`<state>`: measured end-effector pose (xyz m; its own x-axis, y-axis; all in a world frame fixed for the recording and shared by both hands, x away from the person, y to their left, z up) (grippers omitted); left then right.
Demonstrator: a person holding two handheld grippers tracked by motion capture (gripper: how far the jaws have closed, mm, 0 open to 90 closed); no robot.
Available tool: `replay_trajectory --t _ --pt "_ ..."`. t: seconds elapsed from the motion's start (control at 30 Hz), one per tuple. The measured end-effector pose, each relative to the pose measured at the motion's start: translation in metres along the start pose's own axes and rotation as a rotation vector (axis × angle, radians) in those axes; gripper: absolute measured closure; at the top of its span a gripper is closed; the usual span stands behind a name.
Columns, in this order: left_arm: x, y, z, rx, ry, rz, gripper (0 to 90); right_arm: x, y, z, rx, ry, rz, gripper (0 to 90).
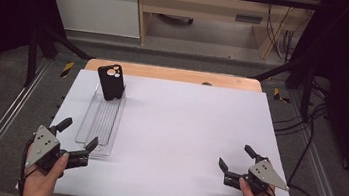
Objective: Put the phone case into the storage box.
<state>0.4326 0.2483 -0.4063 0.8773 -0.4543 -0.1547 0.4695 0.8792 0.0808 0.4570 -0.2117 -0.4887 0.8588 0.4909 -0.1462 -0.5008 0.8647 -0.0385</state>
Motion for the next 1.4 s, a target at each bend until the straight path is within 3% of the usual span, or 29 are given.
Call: replay_trajectory --t 0.97,1.4 --pt "-0.001 0.016 -0.029 -0.006 -0.007 0.008 1.7 0.000 0.000 0.000 -0.003 0.001 -0.001 2.8" --pt "0.003 0.017 -0.041 0.024 0.000 0.003 1.7 -0.001 -0.002 0.000 -0.019 -0.001 -0.007 2.8"
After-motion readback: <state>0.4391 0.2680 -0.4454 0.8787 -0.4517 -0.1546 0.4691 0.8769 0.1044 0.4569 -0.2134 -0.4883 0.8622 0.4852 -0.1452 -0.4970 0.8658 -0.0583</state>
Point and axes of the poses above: each handheld gripper's, and its own axes: x roughly forward along the jaws, z roughly out of its top, y roughly to its left, the point moved 7 cm from there along x, roughly forward along the jaws
